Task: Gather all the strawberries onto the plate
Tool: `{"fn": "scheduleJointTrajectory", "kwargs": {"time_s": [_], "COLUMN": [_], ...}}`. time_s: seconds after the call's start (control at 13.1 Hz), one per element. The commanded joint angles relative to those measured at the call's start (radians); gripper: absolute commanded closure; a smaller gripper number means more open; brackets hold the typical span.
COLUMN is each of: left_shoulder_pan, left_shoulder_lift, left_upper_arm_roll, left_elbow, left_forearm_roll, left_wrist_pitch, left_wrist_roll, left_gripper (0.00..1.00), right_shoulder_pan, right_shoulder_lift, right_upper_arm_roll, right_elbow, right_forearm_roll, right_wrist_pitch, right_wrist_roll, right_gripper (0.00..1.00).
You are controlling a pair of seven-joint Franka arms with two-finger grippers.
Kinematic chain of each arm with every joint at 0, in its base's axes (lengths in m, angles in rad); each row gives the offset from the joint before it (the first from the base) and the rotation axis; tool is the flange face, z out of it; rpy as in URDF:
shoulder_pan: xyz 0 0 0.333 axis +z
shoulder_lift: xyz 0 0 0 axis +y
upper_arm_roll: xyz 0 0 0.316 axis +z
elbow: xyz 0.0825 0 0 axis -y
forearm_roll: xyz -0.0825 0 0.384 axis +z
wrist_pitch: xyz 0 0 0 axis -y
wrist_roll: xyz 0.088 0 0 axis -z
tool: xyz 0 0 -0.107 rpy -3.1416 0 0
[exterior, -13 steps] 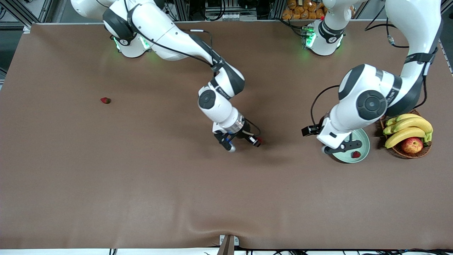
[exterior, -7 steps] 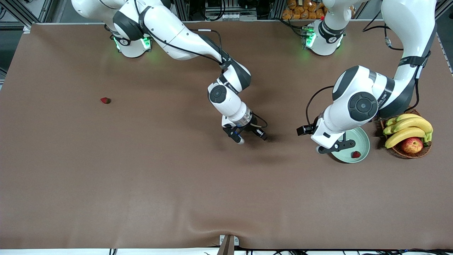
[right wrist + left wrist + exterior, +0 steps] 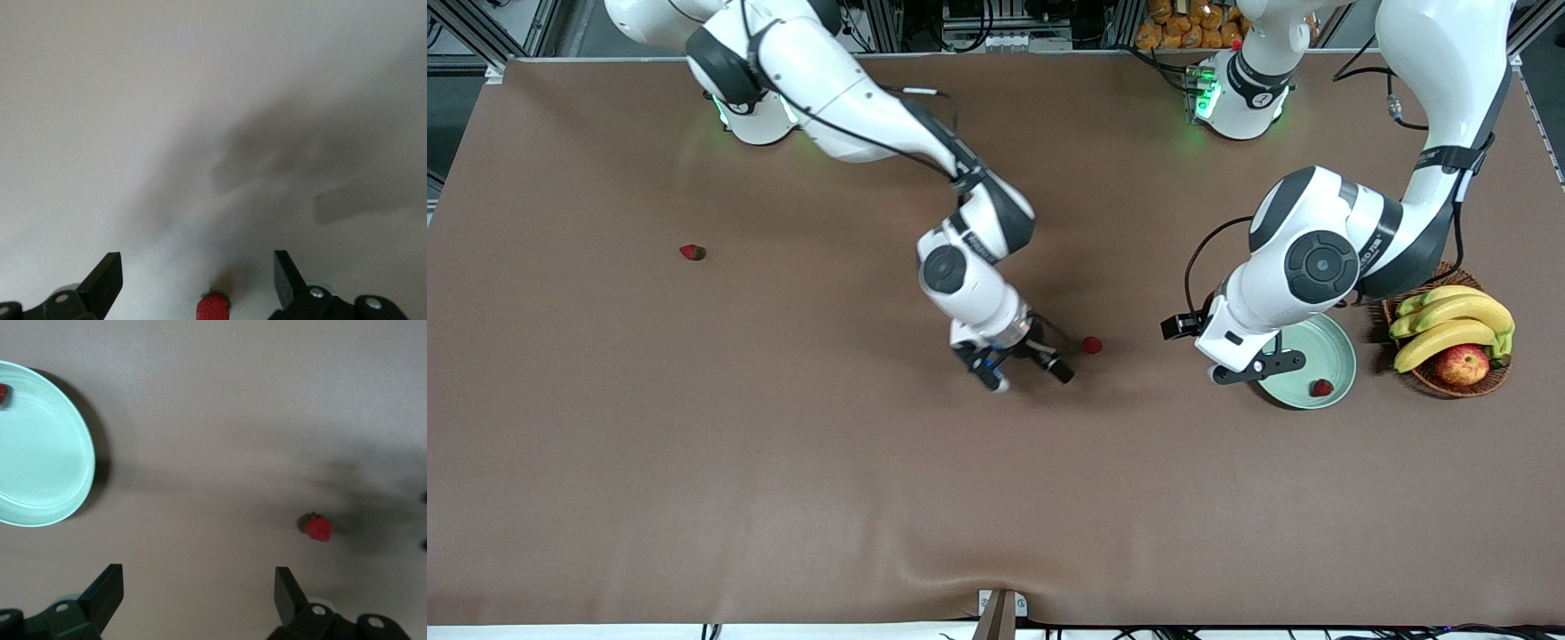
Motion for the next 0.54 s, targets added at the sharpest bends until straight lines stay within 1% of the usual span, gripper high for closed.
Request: {"fn": "scheduleJointTrajectory", "kwargs": {"time_s": [0.0,0.08,0.38,0.46], "left_shoulder_pan": [-0.032,-0.052,-0.107,-0.112], "left_shoulder_lift": [0.045,0.065,0.17,0.19], "left_upper_arm_roll": [0.0,0.006,0.008,0.008], "left_elbow": [0.004,0.002,0.013,0.013], "left_forearm_roll": [0.002,0.022,0.193,0.212], "left_wrist_pitch": [0.059,0.08,0.142,0.169], "left_wrist_roll": [-0.075,-0.099,-0.279,-0.299], "left_gripper": [0.0,0.0,0.0,0.0], "right_shoulder_pan": [-0.1,-0.137,-0.293,-0.329], "right_shoulder_lift": [-0.071,-0.085,-0.158,-0.175], "right_upper_arm_roll": [0.017,0.017,0.017,0.015], "right_elbow": [-0.019,-0.019,-0.019,-0.021], "right_forearm_roll": [-0.015,-0.015,-0.014,-0.015], "right_wrist_pitch": [-0.155,-0.215,-0.476,-0.538], "right_wrist_roll": [-0.125,-0.171,-0.384,-0.442], "right_gripper": [0.0,0.0,0.0,0.0]}}
